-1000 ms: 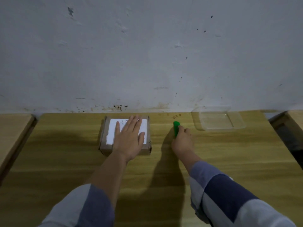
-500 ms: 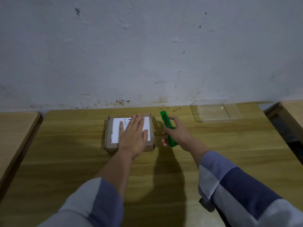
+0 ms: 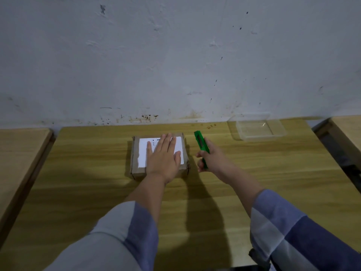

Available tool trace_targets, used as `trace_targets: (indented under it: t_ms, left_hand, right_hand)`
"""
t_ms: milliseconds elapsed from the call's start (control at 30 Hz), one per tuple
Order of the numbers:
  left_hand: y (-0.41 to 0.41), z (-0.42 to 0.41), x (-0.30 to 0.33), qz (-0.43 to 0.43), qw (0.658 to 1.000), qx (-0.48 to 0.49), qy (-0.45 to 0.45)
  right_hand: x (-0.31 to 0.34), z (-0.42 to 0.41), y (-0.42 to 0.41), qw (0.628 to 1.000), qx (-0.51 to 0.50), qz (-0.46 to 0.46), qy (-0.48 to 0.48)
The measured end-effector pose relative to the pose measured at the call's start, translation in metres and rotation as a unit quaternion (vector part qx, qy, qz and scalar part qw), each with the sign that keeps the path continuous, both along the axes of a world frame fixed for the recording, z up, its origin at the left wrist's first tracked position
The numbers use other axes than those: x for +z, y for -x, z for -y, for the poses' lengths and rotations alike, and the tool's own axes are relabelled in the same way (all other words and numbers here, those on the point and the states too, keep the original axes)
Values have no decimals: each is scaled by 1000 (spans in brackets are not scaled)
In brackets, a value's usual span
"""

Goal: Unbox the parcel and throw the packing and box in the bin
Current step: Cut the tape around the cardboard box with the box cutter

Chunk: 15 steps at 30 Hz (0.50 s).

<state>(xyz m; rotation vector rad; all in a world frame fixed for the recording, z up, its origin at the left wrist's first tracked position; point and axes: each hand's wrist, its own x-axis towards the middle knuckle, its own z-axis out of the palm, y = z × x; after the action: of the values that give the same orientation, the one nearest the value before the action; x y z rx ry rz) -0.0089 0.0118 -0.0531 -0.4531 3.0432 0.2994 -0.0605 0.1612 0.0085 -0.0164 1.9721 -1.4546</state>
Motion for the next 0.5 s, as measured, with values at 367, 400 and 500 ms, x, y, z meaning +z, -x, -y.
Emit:
trace_targets:
  t_ms: [367,400,500]
  left_hand:
    - [0,0,1,-7,1000,4,-1]
    - [0,0,1,-7,1000,4,-2]
    - [1,0,1,-4,1000,3,0]
  right_hand:
    - [-12,12,-17,951,83,-222,-199]
    - [-12,14,-17,948,82,-225,-211]
    - [-11,17,-18,943,88,-229,-223]
